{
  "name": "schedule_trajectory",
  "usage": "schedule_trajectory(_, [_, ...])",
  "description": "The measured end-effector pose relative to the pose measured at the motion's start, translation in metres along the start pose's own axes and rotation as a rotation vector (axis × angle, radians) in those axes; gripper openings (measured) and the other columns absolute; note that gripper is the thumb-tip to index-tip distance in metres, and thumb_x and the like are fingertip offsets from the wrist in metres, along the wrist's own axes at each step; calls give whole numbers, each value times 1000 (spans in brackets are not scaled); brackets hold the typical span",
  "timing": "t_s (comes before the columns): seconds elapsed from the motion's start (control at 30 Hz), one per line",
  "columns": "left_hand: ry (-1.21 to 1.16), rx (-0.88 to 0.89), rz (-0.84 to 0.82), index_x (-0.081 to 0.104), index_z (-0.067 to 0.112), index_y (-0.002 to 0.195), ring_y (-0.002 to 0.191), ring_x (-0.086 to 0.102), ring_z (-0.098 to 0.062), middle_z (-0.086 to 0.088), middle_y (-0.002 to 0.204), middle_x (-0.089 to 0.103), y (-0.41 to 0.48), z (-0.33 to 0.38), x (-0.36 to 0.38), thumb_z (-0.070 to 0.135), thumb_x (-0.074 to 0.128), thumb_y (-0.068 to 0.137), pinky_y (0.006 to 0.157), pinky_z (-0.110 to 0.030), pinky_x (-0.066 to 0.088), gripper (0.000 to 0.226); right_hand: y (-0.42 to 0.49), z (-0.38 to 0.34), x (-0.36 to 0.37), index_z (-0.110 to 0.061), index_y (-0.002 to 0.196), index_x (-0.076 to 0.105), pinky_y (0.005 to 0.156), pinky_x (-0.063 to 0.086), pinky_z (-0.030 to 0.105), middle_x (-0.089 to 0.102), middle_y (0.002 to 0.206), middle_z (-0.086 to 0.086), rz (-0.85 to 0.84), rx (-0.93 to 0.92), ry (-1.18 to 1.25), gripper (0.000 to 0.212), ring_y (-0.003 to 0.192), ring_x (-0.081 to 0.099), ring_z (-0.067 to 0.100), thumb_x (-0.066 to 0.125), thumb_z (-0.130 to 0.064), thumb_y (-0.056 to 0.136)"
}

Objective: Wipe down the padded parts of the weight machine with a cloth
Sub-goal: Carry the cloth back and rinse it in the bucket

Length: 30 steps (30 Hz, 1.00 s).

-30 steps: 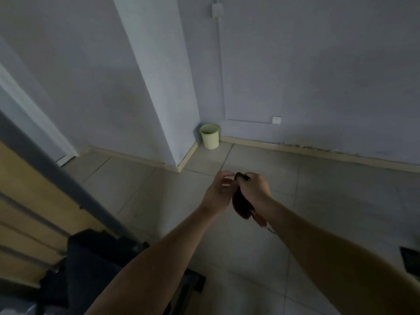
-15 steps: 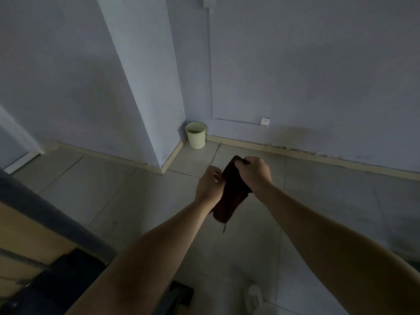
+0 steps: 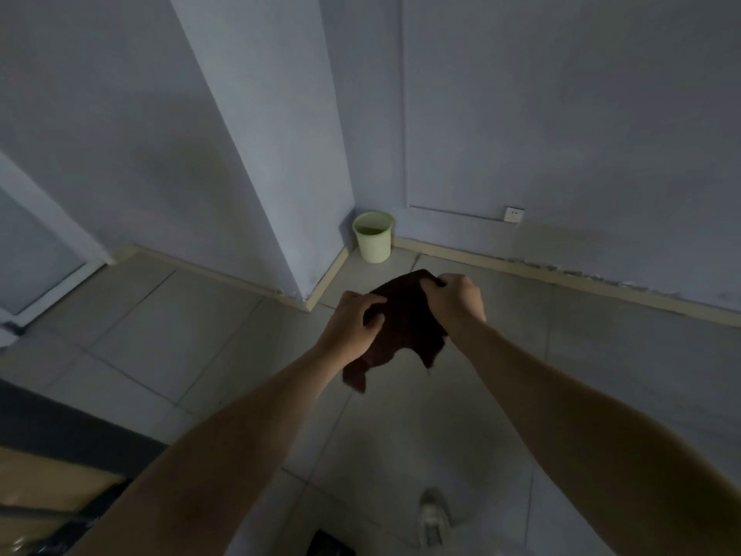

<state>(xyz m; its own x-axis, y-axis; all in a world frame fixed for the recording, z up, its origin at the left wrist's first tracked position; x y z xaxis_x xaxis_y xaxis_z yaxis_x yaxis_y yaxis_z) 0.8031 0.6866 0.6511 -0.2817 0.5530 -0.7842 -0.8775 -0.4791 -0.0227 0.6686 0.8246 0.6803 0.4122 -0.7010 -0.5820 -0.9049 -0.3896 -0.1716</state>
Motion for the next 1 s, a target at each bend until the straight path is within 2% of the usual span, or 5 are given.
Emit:
schedule_trajectory(0.2, [-4,-107,-45,55,24,142,126,58,-21,-6,142,58,80,-9,-14,9,56,99,106,-33,48,45,89,-20,12,-16,81,64,56,45,29,61,71,5,-97,48,1,29,61,57,20,48,-34,96])
schedule_trajectory(0.63, [-70,-204,-235,52,12,141,114,64,-32,-19,127,64,248,-25,-35,9,58,95,99,-47,53,46,238,-66,86,-9,88,59,58,53,31,60,80,5,-172,343,253,24,69,61,20,47,-27,99])
schedule_trajectory(0.73, [-309,-217,-274,47,31,145,106,69,-13,-3,126,67,289,-42,-34,18,55,94,92,-32,56,54,275,-91,112,-6,101,60,69,62,42,67,92,14,-186,447,364,24,79,70,29,53,-28,96])
schedule_trajectory(0.87, [-505,-152,-326,31,39,154,112,65,-5,10,126,66,341,-62,-47,20,73,84,94,-28,52,83,328,-131,137,-4,105,59,56,51,32,66,90,14,-199,400,297,22,72,65,26,51,-23,97])
schedule_trajectory(1.0, [-504,-95,-139,48,28,146,106,64,7,13,113,67,401,-83,-74,11,60,96,81,-11,48,54,376,-170,159,-4,99,65,55,51,28,74,86,11,-261,364,243,27,80,73,28,51,-26,95])
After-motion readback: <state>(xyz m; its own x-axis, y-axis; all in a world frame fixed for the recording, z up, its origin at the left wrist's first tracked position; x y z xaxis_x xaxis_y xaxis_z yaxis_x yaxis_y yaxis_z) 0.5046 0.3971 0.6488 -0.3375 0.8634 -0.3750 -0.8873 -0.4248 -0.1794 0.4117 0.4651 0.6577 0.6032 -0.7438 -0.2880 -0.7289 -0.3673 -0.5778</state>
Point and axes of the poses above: each hand's wrist, its own y-axis towards the middle knuckle, its own x-axis out of the palm, z = x × y, the point moved 2 cm from there along y, towards the middle knuckle
